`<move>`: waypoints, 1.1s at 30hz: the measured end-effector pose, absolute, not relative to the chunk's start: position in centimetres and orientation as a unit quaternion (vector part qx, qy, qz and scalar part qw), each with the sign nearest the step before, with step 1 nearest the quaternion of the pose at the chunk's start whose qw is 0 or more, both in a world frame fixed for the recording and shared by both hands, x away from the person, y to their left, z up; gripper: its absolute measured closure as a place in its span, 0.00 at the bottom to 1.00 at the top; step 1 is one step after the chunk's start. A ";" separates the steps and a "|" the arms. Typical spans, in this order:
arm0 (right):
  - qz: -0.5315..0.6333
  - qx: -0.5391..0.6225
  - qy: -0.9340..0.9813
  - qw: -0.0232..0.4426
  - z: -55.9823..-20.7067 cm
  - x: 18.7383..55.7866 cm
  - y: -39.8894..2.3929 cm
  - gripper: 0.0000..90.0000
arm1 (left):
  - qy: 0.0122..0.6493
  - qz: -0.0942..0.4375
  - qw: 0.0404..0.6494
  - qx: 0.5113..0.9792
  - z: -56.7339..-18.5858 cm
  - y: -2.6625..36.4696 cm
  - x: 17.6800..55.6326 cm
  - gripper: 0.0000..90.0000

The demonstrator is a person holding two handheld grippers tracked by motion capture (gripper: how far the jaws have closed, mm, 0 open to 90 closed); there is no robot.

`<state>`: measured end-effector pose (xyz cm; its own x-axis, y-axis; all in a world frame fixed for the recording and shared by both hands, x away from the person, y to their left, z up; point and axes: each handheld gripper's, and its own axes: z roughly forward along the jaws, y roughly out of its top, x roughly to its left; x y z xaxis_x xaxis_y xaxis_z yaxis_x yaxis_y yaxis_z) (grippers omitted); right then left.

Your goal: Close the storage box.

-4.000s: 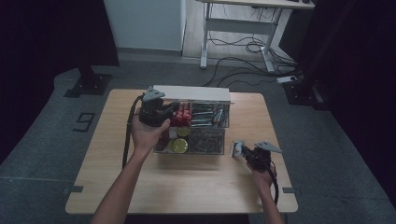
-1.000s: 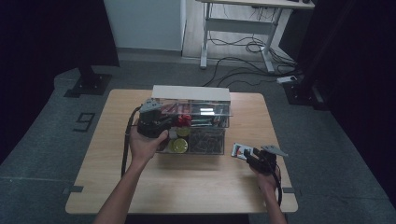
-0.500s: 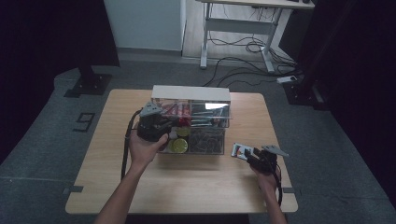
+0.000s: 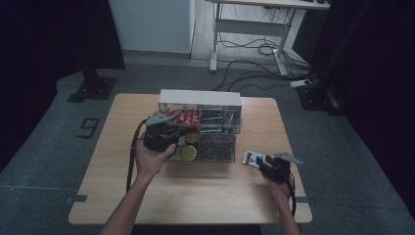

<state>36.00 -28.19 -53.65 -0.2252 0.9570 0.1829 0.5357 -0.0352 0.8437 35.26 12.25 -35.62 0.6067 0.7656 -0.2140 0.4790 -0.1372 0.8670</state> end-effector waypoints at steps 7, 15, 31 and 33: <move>0.435 0.572 0.652 0.242 -53.6 36.0 -28.2 0.56 | 0.413 0.138 0.500 0.749 -35.7 12.3 34.8 0.97; 0.436 0.569 0.654 0.242 -53.6 35.9 -28.2 0.56 | 0.395 0.142 0.496 0.760 -37.4 13.1 33.2 0.74; 0.436 0.550 0.669 0.245 -53.6 35.5 -27.8 0.55 | 0.397 0.160 0.482 0.765 -42.4 15.2 30.2 0.53; 0.436 0.544 0.674 0.245 -53.7 35.3 -27.7 0.55 | 0.399 0.168 0.471 0.769 -43.5 15.5 29.9 0.52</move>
